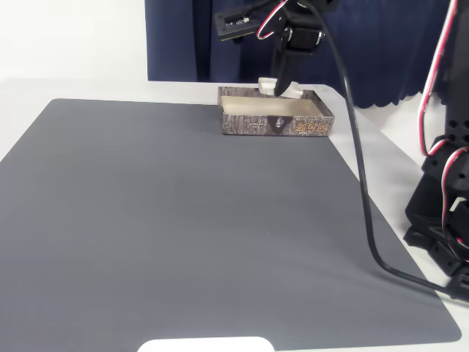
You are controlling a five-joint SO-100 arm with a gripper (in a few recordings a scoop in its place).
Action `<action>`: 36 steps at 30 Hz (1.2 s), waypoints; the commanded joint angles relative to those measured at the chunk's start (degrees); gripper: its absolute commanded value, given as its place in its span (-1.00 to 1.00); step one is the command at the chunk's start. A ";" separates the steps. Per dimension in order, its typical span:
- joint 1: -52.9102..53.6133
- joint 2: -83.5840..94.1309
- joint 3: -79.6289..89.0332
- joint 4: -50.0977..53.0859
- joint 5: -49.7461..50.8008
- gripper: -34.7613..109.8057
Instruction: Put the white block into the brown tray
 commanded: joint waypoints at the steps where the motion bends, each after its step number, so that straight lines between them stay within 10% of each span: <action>1: 0.62 -3.08 -8.00 1.76 0.18 -0.52; 36: 1.67 -20.39 -22.94 2.64 -3.96 -0.41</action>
